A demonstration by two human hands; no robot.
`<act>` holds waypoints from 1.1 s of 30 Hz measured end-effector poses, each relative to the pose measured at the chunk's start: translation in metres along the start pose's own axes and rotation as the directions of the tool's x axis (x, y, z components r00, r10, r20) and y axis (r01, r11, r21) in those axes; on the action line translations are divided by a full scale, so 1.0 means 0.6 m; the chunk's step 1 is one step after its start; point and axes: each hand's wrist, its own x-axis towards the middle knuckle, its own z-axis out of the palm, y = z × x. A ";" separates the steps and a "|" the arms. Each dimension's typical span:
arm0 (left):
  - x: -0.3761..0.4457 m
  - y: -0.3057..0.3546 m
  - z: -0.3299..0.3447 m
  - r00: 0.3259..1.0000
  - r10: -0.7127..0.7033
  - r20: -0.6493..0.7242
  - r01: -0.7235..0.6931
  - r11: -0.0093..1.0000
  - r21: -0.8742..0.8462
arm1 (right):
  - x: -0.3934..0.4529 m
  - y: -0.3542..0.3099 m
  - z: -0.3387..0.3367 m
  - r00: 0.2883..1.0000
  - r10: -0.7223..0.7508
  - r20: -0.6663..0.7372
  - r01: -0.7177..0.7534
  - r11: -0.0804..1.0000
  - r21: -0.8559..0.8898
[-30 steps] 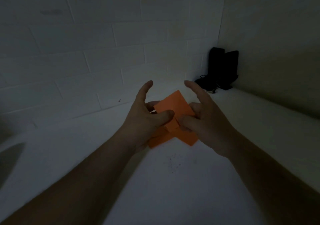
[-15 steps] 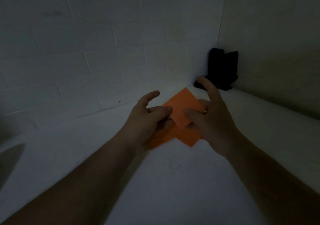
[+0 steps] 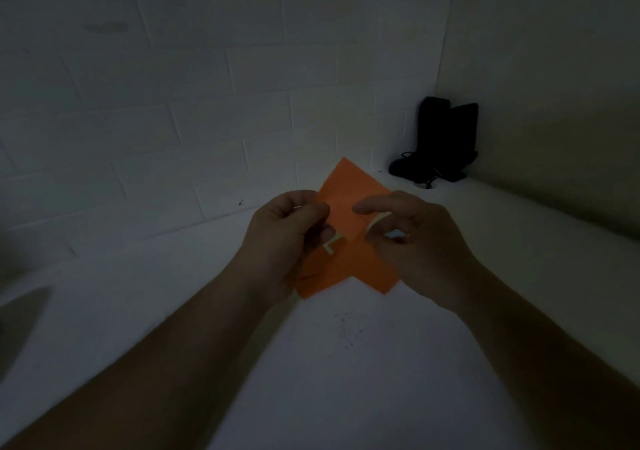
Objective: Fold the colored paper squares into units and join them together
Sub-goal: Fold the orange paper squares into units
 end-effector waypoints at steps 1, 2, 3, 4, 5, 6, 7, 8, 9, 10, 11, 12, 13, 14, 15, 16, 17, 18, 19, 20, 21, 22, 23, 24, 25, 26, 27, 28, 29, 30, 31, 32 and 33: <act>-0.001 0.002 0.001 1.000 -0.015 0.013 0.015 1.000 0.001 | 0.001 0.002 0.001 1.000 -0.003 -0.011 0.003 1.000 -0.012; -0.004 0.004 0.001 0.999 -0.028 0.034 0.028 1.000 0.008 | 0.002 0.003 0.001 1.000 -0.006 -0.017 0.006 1.000 -0.025; -0.006 0.005 0.002 0.998 -0.039 0.058 0.038 0.999 0.016 | 0.002 0.003 0.001 1.000 -0.013 -0.018 0.012 0.999 -0.038; -0.009 0.006 0.003 0.995 -0.044 0.084 0.042 0.999 0.024 | 0.002 0.002 0.000 0.999 -0.026 -0.018 0.026 0.998 -0.049; -0.012 0.007 0.005 0.993 -0.046 0.108 0.043 0.999 0.028 | 0.002 0.002 -0.001 0.999 -0.049 -0.023 0.047 0.997 -0.060; -0.014 0.007 0.006 0.991 -0.050 0.125 0.047 0.998 0.030 | 0.002 0.001 -0.002 0.997 -0.074 -0.023 0.072 0.995 -0.069; -0.016 0.008 0.008 0.988 -0.063 0.138 0.059 0.998 0.033 | 0.002 0.001 -0.003 0.996 -0.091 -0.015 0.090 0.993 -0.075; -0.017 0.009 0.009 0.987 -0.082 0.142 0.077 0.996 0.038 | 0.002 0.000 -0.004 0.995 -0.097 0.000 0.096 0.992 -0.080; -0.019 0.010 0.010 0.985 -0.102 0.142 0.097 0.994 0.042 | 0.001 -0.001 -0.005 0.995 -0.095 0.014 0.096 0.991 -0.089; -0.020 0.010 0.011 0.983 -0.120 0.140 0.115 0.992 0.044 | 0.001 -0.002 -0.005 0.995 -0.094 0.022 0.096 0.990 -0.104; -0.022 0.011 0.012 0.981 -0.139 0.137 0.133 0.990 0.047 | 0.001 -0.004 -0.006 0.995 -0.097 0.025 0.099 0.988 -0.117; -0.023 0.011 0.013 0.978 -0.156 0.135 0.151 0.987 0.051 | 0.001 -0.005 -0.006 0.995 -0.101 0.024 0.103 0.987 -0.125; -0.023 0.011 0.014 0.976 -0.173 0.135 0.167 0.985 0.054 | 0.001 -0.006 -0.007 0.994 -0.104 0.021 0.106 0.987 -0.125; -0.023 0.011 0.015 0.973 -0.186 0.139 0.181 0.982 0.051 | 0.001 -0.007 -0.008 0.994 -0.104 0.017 0.105 0.987 -0.121; -0.024 0.012 0.015 0.969 -0.201 0.146 0.196 0.980 0.045 | 0.001 -0.008 -0.008 0.995 -0.101 0.011 0.102 0.988 -0.118; -0.025 0.012 0.015 0.965 -0.216 0.152 0.211 0.976 0.043 | 0.001 -0.008 -0.008 0.995 -0.099 0.004 0.099 0.988 -0.114; -0.026 0.013 0.015 0.960 -0.230 0.160 0.225 0.973 0.049 | 0.002 -0.008 -0.007 0.995 -0.096 -0.005 0.095 0.990 -0.105; -0.026 0.014 0.015 0.955 -0.244 0.170 0.236 0.970 0.065 | 0.002 -0.008 -0.005 0.996 -0.087 -0.018 0.085 0.993 -0.087; -0.028 0.014 0.015 0.950 -0.254 0.179 0.243 0.966 0.082 | 0.003 -0.008 -0.004 0.997 -0.072 -0.034 0.070 0.996 -0.059; -0.029 0.014 0.015 0.948 -0.261 0.184 0.247 0.964 0.097 | 0.003 -0.009 -0.004 0.997 -0.051 -0.057 0.049 0.998 -0.026; -0.029 0.014 0.016 0.946 -0.266 0.187 0.249 0.963 0.105 | 0.004 -0.009 -0.003 0.996 -0.026 -0.083 0.027 1.000 0.007; -0.030 0.014 0.015 0.945 -0.268 0.189 0.251 0.962 0.107 | 0.004 -0.009 -0.003 0.995 0.000 -0.104 0.003 0.999 0.032; -0.031 0.014 0.015 0.944 -0.268 0.192 0.252 0.962 0.103 | 0.004 -0.008 -0.004 0.993 0.031 -0.116 -0.024 0.998 0.057; -0.032 0.014 0.015 0.944 -0.267 0.194 0.252 0.963 0.098 | 0.003 -0.008 -0.004 0.990 0.071 -0.121 -0.061 0.994 0.090; -0.032 0.013 0.015 0.945 -0.262 0.196 0.248 0.964 0.097 | 0.003 -0.007 -0.005 0.985 0.121 -0.121 -0.104 0.985 0.137; -0.032 0.012 0.015 0.947 -0.256 0.196 0.240 0.965 0.100 | 0.002 -0.007 -0.005 0.979 0.166 -0.117 -0.143 0.972 0.184; -0.031 0.012 0.014 0.948 -0.247 0.201 0.231 0.968 0.102 | 0.002 -0.007 -0.005 0.973 0.200 -0.119 -0.171 0.960 0.220; -0.031 0.011 0.014 0.948 -0.234 0.213 0.218 0.971 0.099 | 0.002 -0.007 -0.005 0.966 0.226 -0.123 -0.192 0.951 0.240; -0.029 0.010 0.013 0.948 -0.218 0.231 0.201 0.975 0.095 | 0.002 -0.007 -0.005 0.960 0.247 -0.134 -0.208 0.946 0.249; -0.030 0.009 0.013 0.948 -0.199 0.248 0.180 0.979 0.096 | 0.003 -0.008 -0.004 0.954 0.263 -0.147 -0.220 0.941 0.256; -0.030 0.007 0.013 0.949 -0.177 0.262 0.154 0.983 0.104 | 0.004 -0.008 -0.004 0.947 0.276 -0.164 -0.227 0.937 0.266; -0.031 0.006 0.013 0.951 -0.149 0.269 0.120 0.985 0.120 | 0.004 -0.009 -0.004 0.942 0.285 -0.179 -0.231 0.934 0.274; -0.031 0.004 0.014 0.957 -0.111 0.267 0.073 0.986 0.150 | 0.005 -0.009 -0.003 0.938 0.289 -0.190 -0.231 0.932 0.278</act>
